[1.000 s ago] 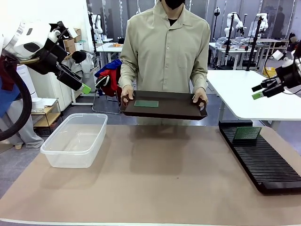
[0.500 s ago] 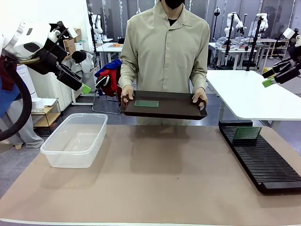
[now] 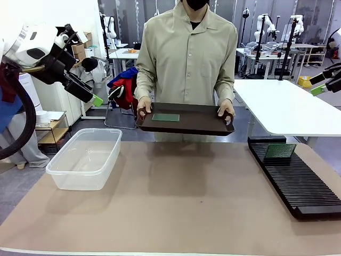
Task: Sort PCBs into racks and boxes based on the side picked up.
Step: Pick up the Blank PCB handed by the Human.
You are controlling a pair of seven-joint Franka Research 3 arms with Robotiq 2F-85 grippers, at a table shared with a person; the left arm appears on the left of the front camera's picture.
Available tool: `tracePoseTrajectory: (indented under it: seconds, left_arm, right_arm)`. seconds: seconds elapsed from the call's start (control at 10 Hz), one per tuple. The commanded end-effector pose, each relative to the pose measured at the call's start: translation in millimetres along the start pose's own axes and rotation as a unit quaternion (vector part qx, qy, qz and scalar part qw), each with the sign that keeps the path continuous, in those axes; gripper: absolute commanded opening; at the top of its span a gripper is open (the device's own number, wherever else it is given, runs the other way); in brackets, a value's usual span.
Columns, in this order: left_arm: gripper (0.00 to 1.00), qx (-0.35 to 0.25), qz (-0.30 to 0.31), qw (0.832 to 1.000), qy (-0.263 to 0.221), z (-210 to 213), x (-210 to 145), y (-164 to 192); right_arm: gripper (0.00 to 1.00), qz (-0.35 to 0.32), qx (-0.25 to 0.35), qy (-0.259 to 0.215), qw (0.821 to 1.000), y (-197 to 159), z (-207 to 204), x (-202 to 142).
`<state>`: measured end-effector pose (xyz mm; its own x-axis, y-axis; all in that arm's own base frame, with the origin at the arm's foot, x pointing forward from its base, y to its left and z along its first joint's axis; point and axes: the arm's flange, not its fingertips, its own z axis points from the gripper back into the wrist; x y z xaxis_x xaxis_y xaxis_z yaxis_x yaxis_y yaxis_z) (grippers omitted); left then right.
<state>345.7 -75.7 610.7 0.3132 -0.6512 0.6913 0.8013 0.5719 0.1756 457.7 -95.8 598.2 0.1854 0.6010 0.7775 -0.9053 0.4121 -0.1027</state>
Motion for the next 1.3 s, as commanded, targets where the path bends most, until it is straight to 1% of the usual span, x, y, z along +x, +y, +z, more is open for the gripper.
tracePoseTrajectory:
  seconds: [0.0, 0.1, 0.2, 0.4, 0.5, 0.6, 0.7, 0.8, 0.9, 1.2]
  left_arm:
    - [1.00, -0.004, 0.002, 1.000, 0.001, 1, -1, 2]
    - [1.00, -0.004, 0.002, 1.000, 0.001, 1, -1, 2]
    - [1.00, -0.004, 0.002, 1.000, 0.001, 1, -1, 2]
    - [1.00, -0.004, 0.002, 1.000, 0.001, 1, -1, 2]
    - [1.00, -0.004, 0.002, 1.000, 0.001, 1, -1, 2]
    - [1.00, -0.004, 0.002, 1.000, 0.001, 1, -1, 2]
    - [1.00, -0.004, 0.002, 1.000, 0.001, 1, -1, 2]
    - [1.00, -0.004, 0.002, 1.000, 0.001, 1, -1, 2]
    - [1.00, -0.004, 0.002, 1.000, 0.001, 1, -1, 2]
    - [1.00, -0.004, 0.002, 1.000, 0.001, 1, -1, 2]
  right_arm:
    - [1.00, 0.004, -0.027, -0.016, 0.999, 7, -5, -2]
    - [1.00, 0.011, -0.060, -0.020, 0.998, 3, -6, -4]
    - [1.00, 0.000, -0.008, -0.001, 1.000, 1, 4, 0]
    - [1.00, 0.000, -0.008, -0.001, 1.000, 1, 4, 0]
    - [1.00, 0.000, -0.024, -0.001, 1.000, -1, 6, -1]
    - [1.00, -0.010, -0.032, -0.022, 0.999, -7, 8, -3]
    - [1.00, -0.012, -0.041, -0.027, 0.999, -9, 8, -5]
    - [1.00, -0.011, -0.039, -0.027, 0.999, -11, 9, -5]
    - [1.00, -0.007, -0.029, -0.008, 1.000, -4, 11, -5]
    - [1.00, -0.007, -0.029, -0.008, 1.000, -4, 11, -5]
